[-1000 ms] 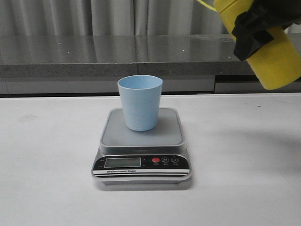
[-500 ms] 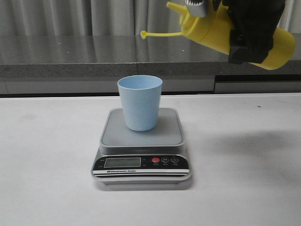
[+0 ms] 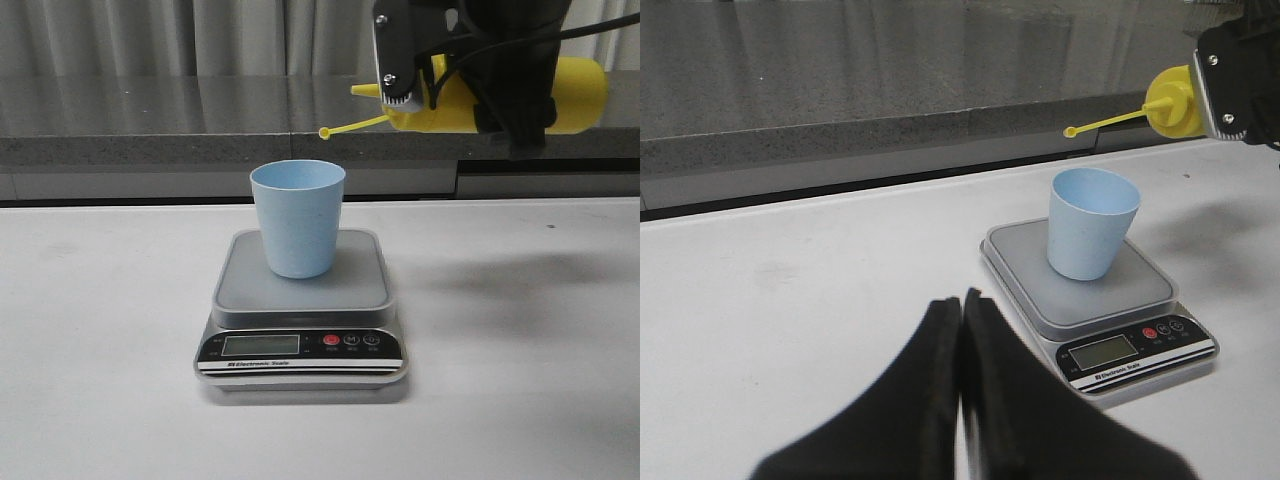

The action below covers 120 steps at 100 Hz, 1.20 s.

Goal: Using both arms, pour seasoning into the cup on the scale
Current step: 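Tip the bottle nozzle down over the cup with the right gripper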

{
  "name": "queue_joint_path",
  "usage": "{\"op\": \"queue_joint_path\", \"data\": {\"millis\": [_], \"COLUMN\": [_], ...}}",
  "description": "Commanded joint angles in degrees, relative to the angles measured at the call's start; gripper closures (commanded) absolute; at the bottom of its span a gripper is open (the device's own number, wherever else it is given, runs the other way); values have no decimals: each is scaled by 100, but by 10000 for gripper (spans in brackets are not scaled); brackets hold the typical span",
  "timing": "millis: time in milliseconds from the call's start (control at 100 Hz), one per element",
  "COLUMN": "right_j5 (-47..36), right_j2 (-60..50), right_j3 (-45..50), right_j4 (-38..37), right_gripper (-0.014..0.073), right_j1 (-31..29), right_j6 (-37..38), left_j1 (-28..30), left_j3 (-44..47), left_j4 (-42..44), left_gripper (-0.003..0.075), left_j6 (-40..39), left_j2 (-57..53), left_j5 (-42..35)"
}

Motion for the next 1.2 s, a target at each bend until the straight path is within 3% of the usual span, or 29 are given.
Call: {"op": "queue_joint_path", "data": {"millis": [0, 200, 390, 1000, 1190], "right_j5": [163, 228, 179, 452, 585], "right_j2": [-115, 95, 247, 272, 246], "right_j3": [-302, -326, -326, -132, -132], "right_j4": [-766, -2252, -3033, -3335, -3090], "right_gripper": [473, 473, 473, 473, 473], "right_j1": [65, 472, 739, 839, 839], "right_j6": [53, 53, 53, 116, 1424], "left_j1": [8, 8, 8, 8, 8], "left_j3": [-152, -152, -152, -152, -152], "left_j4": [-98, -98, -98, -98, -98], "left_gripper": [741, 741, 741, 741, 741], "left_j6": [-57, -57, -57, -57, -57], "left_j2": [53, 53, 53, 53, 53], "left_j5": [-452, -452, -452, -452, -452]}}
